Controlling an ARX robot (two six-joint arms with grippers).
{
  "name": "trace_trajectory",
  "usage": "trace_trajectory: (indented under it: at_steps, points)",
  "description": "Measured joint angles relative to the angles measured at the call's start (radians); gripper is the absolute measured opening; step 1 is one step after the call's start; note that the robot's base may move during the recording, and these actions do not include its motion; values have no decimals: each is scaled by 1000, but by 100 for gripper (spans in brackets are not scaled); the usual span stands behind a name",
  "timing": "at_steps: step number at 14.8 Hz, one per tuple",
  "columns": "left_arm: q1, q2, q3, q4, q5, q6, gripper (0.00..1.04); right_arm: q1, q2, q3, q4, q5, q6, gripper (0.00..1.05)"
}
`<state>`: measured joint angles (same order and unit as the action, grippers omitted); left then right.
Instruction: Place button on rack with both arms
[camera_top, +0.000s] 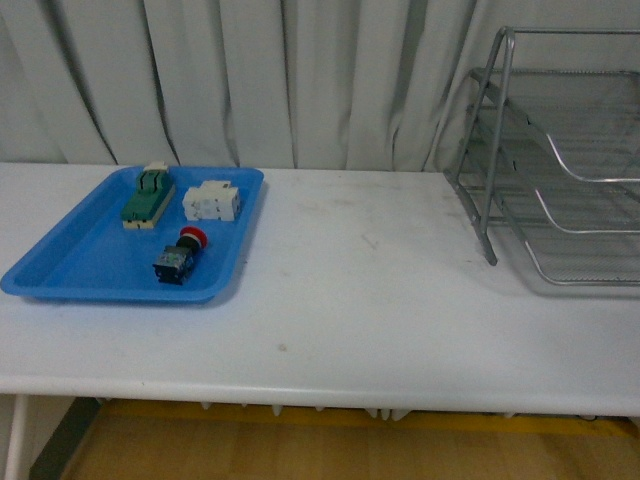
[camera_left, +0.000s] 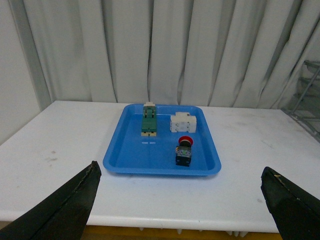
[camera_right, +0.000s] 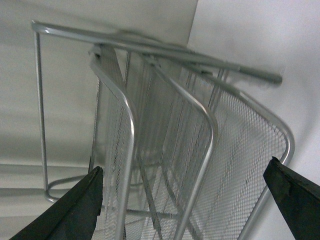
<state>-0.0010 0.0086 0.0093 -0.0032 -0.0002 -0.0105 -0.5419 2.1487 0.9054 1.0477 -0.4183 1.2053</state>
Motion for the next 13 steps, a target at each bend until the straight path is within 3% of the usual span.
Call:
trace_trajectory:
  at_steps: [5,9,13]
  points:
    - [0,0,0,0,0,0,98,144,59,-10,68,38,81,98]
    - [0,0,0,0,0,0,98,175,91,-43,108,45,76,98]
    - [0,0,0,0,0,0,98,175,137,18,37,47,48,98]
